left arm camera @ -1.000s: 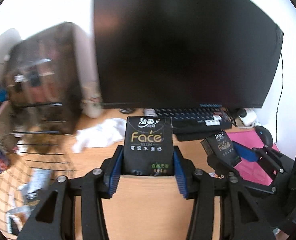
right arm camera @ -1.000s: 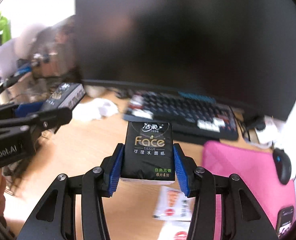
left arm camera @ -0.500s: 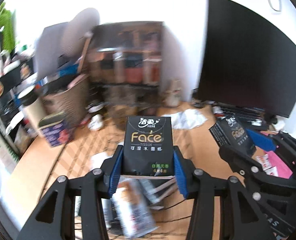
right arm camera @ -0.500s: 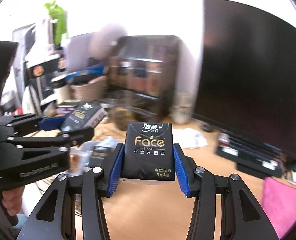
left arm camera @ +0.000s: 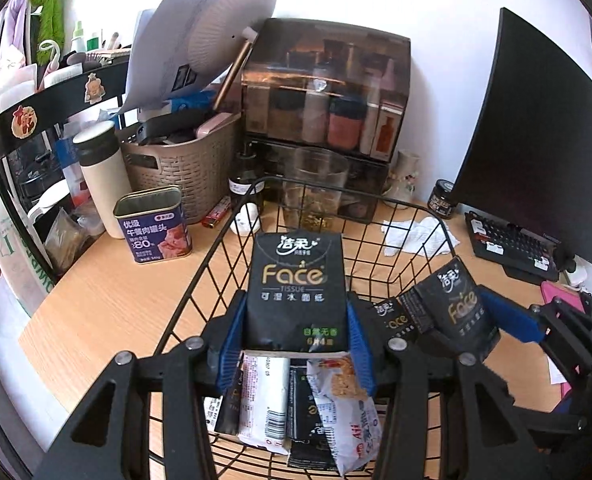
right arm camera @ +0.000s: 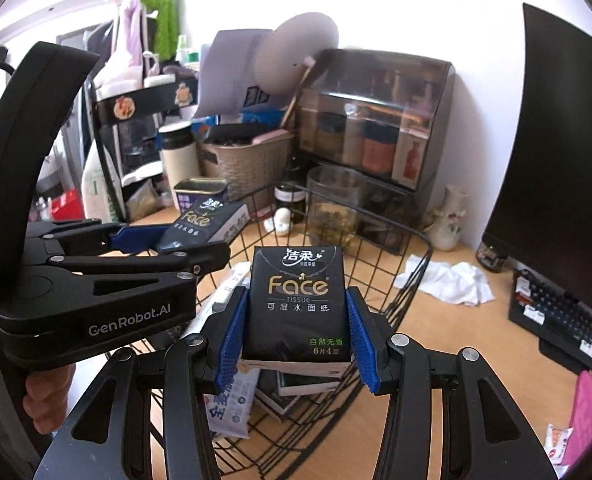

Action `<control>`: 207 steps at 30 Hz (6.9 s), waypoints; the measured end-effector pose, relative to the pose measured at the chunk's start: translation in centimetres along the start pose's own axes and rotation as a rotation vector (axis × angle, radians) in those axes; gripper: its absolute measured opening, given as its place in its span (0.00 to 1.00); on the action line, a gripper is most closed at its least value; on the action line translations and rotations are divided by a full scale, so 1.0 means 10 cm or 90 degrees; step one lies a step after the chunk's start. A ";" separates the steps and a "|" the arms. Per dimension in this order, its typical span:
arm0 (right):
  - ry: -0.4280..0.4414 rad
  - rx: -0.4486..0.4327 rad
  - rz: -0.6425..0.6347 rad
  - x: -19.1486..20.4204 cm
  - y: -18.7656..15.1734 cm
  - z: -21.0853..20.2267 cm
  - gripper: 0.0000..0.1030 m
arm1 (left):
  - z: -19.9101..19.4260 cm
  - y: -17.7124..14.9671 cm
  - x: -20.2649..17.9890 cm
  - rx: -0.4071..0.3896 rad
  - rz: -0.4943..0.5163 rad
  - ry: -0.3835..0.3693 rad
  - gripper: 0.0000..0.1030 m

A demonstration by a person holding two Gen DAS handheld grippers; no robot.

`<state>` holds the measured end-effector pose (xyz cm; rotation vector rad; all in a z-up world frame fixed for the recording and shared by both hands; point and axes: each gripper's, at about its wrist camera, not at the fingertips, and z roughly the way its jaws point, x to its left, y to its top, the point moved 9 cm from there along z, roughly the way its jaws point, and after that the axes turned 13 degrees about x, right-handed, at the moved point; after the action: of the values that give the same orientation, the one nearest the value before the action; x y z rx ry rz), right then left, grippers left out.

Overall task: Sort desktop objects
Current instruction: 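Carry both Face packs over the basket and open both tools, then move both open tools back over the white snack packets, then grasp the white snack packet with orange print using the right tool, then grasp the white red-logo packet with the left tool while the right holds its packet, then carry both white packets over the basket and open both tools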

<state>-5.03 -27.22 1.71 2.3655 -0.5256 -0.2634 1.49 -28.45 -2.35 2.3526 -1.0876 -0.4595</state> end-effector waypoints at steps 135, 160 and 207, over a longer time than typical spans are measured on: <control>-0.170 0.100 0.321 -3.67 -2.18 -0.94 0.25 | 0.95 -1.49 -3.96 0.235 0.369 -0.215 0.79; -0.119 0.048 0.340 -3.72 -2.49 -1.30 0.27 | 1.03 -1.68 -4.60 0.226 0.426 -0.172 0.15; 0.061 0.008 0.003 0.02 0.02 -0.01 0.36 | 0.11 -0.19 -0.03 0.026 0.084 0.014 0.19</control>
<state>-4.86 -27.39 1.87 2.3750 -0.4881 -0.1451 1.90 -27.47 -4.31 2.2970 -1.2438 -0.3662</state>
